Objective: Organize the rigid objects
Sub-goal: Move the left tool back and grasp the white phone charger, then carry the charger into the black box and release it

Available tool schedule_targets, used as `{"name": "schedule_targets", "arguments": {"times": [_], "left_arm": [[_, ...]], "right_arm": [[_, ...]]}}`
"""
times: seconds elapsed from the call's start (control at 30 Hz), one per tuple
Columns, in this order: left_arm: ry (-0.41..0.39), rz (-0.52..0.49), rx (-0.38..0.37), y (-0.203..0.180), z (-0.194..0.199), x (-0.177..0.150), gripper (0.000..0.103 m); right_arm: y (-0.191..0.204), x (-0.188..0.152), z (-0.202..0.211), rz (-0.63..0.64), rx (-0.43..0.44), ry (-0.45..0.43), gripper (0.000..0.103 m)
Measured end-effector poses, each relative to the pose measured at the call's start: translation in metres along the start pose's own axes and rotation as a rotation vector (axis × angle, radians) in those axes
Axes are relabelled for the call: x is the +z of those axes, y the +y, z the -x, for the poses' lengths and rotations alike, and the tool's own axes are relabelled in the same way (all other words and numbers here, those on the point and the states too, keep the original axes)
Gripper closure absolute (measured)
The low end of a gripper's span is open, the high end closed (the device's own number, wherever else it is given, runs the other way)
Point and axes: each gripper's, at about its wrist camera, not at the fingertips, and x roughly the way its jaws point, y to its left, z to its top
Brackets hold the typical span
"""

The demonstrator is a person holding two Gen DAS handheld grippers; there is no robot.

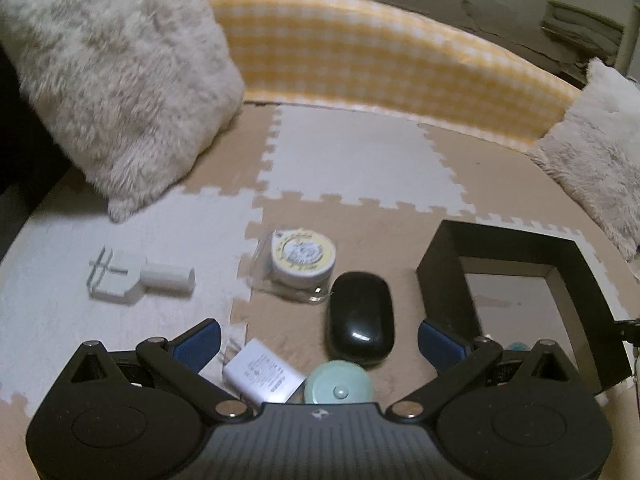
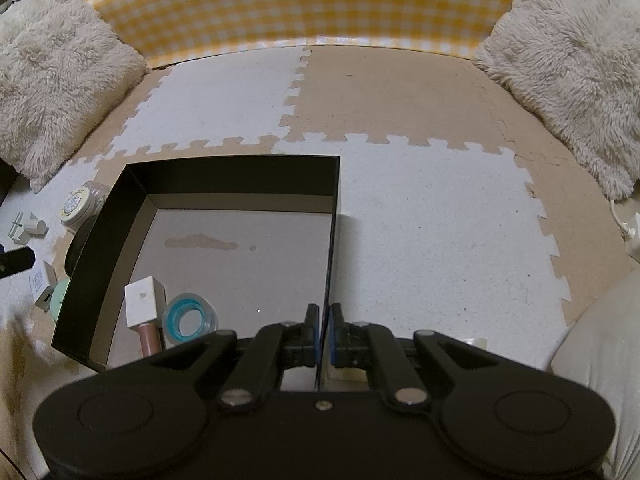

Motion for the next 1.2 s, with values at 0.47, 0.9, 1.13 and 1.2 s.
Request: {"name": "schedule_targets", "arguments": {"times": [0.47,0.9,1.13,1.2], "left_arm": [[0.124,0.305,0.042,0.037,-0.029,-0.019,0.039],[0.103,0.275,0.105,0.028,-0.045,-0.015,0.05],[0.118,0.155,0.136,0.022,-0.044,-0.016,0.063],[0.117,0.146,0.135,0.021,-0.042,-0.017,0.063]], "right_arm": [[0.0,0.0,0.0,0.0,0.001,0.0,0.098],[0.0,0.0,0.0,-0.001,0.003,0.0,0.098],[0.0,-0.001,0.0,-0.003,0.003,0.003,0.098],[0.0,-0.001,0.0,-0.002,0.004,0.003,0.098]]}}
